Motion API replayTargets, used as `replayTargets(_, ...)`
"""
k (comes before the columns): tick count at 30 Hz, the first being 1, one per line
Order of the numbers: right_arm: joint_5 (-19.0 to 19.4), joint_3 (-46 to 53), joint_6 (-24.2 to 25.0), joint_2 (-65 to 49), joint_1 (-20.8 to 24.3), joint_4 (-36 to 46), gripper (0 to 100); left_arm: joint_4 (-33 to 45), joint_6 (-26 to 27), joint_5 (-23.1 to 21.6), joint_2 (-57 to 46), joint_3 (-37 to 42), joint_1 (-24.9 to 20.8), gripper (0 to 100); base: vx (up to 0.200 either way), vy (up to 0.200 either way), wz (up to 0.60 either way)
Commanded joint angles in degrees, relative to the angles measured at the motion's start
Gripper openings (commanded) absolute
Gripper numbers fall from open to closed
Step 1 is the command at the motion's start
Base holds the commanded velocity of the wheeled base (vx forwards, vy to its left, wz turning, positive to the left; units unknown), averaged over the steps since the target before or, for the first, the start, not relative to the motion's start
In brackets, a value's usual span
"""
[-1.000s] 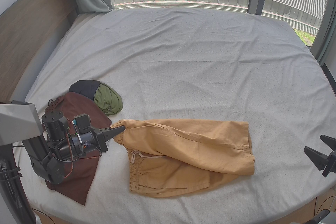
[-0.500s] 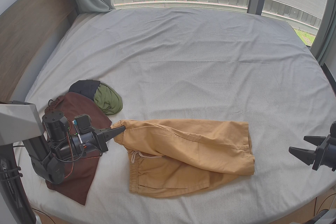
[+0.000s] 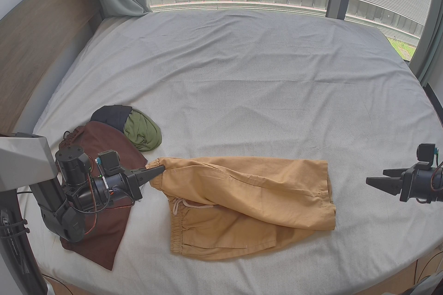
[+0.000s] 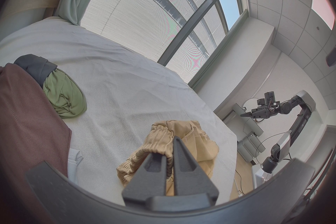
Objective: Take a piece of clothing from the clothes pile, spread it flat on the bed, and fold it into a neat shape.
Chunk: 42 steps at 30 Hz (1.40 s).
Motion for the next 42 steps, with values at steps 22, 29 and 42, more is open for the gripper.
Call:
replayTargets(22,5.56,-2.35,7.07,25.71,0.25,-17.31,100,0.03,0.17,0.52,0.99,-1.4,0.47,0,0.0,0.0,0.0)
replayTargets(29,5.48,-2.44,8.3,30.72,1.04,-22.05,100,0.03,0.26,0.52,1.17,-1.49,0.47,0,0.0,0.0,0.0)
replayTargets(42,5.3,-2.52,13.22,38.81,2.71,-31.11,100,-0.06,0.26,0.52,1.17,-1.58,0.56,0,0.0,0.0,0.0)
